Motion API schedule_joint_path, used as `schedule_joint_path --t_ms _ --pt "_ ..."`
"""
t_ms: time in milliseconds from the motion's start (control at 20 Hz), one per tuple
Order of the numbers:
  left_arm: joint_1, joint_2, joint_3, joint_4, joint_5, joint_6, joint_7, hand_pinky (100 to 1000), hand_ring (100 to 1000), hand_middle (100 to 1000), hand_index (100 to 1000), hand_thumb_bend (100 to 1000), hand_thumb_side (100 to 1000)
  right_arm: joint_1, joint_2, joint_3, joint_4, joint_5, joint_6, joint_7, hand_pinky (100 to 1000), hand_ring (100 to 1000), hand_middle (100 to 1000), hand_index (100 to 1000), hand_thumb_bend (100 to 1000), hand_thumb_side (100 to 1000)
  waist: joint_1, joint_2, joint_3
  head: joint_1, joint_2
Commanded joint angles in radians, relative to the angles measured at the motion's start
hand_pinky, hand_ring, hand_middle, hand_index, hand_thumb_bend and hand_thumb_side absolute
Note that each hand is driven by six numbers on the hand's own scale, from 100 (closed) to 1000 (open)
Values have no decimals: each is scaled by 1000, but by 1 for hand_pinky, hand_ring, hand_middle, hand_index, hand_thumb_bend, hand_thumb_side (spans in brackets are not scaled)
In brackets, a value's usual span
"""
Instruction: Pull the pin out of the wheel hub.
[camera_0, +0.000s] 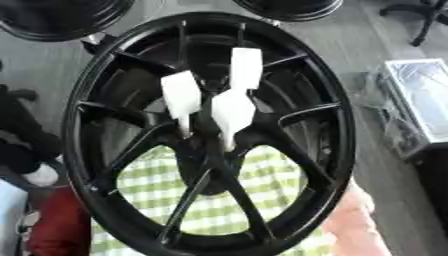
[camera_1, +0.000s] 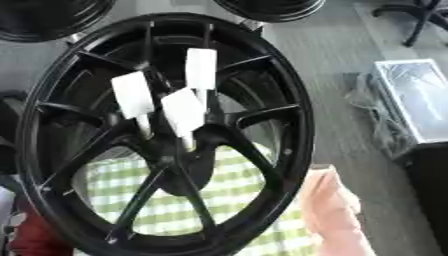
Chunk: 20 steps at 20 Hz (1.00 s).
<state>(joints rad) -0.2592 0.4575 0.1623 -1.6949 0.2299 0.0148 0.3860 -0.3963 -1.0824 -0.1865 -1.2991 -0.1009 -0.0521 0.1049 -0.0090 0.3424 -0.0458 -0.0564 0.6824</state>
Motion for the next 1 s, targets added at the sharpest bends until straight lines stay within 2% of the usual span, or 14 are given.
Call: schedule_joint_path --t_ms 50,200,400,700,1000 --pt "-12 22 0 -17 1 -1 -5 704 835 749 717 234 606 -47 10 13 -44 -126 13 -54 784 788 719 789 100 578 -1 -20 3 -8 -9" --pt "-14 18 -2 -17 2 -1 -7 704 835 749 717 234 606 -115 99 29 -77 -212 31 -75 781 786 722 791 100 626 1 -23 9 -11 -11" --pt "-17 12 -6 -16 4 0 -10 704 835 750 717 234 608 -184 212 33 -103 -251 49 -85 780 786 731 796 100 622 4 -25 16 -12 -14" --pt "-22 3 -10 -16 7 0 -15 705 835 750 717 233 608 -265 376 32 -119 -220 73 -90 765 761 713 788 100 648 10 -28 25 -16 -17" --pt "-26 -3 -12 -17 8 -1 -17 705 835 751 718 233 608 -289 463 28 -103 -174 84 -93 760 753 704 778 100 658 14 -30 32 -20 -21"
